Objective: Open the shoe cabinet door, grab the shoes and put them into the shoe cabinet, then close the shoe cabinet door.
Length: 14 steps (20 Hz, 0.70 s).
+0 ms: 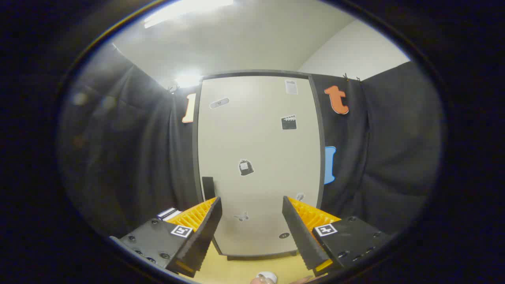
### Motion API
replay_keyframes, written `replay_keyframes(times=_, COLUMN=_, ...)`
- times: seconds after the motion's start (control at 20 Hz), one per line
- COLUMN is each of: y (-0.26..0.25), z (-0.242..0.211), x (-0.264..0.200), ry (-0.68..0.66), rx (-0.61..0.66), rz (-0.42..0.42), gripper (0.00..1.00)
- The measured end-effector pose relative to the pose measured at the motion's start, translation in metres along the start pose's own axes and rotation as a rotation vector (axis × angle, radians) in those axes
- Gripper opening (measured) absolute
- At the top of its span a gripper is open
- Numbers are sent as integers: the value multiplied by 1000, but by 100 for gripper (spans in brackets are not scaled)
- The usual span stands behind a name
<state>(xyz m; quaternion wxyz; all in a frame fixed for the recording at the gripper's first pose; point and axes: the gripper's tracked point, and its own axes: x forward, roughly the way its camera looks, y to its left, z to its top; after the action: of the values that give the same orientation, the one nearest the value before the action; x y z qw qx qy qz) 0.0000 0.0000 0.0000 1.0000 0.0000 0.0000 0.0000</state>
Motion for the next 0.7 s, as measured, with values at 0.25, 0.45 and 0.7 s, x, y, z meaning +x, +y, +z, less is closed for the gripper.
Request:
replay_keyframes(times=0.25, y=0, z=0, x=1, ry=-10, rx=-14, rz=13, gripper=96)
replay_keyframes(times=0.45, y=-2, z=0, x=1, ry=-12, rx=-18, rz=9, gripper=96)
replay_keyframes(times=0.7, y=-8, z=-1, x=2, ry=-3, rx=-6, rz=0, gripper=96)
